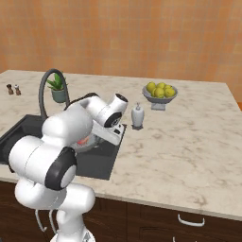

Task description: Put the colander in the sink, put the peach in the colander, and turn on the sink faucet and pour water over the colander.

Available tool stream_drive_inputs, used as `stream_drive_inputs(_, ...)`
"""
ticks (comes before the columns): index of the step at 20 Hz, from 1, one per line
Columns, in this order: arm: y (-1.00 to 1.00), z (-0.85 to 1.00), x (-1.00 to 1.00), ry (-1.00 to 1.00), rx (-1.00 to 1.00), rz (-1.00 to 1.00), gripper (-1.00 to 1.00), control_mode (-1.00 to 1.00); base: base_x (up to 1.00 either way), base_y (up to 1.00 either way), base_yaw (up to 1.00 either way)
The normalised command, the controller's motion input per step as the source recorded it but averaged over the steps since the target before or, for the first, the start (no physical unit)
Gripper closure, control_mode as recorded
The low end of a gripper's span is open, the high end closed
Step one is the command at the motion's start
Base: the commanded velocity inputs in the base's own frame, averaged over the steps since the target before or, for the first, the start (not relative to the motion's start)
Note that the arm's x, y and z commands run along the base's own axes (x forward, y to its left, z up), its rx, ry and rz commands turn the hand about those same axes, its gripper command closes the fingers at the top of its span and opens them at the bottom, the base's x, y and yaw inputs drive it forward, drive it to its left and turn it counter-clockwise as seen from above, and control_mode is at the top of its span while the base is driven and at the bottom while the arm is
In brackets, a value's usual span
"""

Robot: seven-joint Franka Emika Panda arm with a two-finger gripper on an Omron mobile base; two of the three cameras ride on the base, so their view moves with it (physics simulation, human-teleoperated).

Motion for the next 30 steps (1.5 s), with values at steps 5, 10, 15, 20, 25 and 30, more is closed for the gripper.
stream_drive_inputs(5,0.79,-0.11,0.28,0.07,0.02,0.31,1.0,-1.0,0.0,0.0,0.0)
stream_drive_inputs(10,0.69,-0.29,0.11,0.06,0.0,0.16,1.0,-1.0,0.0,0.0,0.0)
stream_drive_inputs(15,0.62,-0.43,-0.01,0.0,0.0,0.04,1.0,-1.0,0.0,0.0,0.0)
stream_drive_inputs(20,0.53,-0.5,-0.05,0.0,0.0,0.0,1.0,-1.0,0.0,0.0,0.0)
stream_drive_inputs(25,0.51,-0.51,0.08,0.01,0.0,-0.01,1.0,-1.0,0.0,0.0,0.0)
stream_drive_inputs(30,0.27,-0.47,0.02,0.02,-0.07,-0.03,1.0,-1.0,0.0,0.0,0.0)
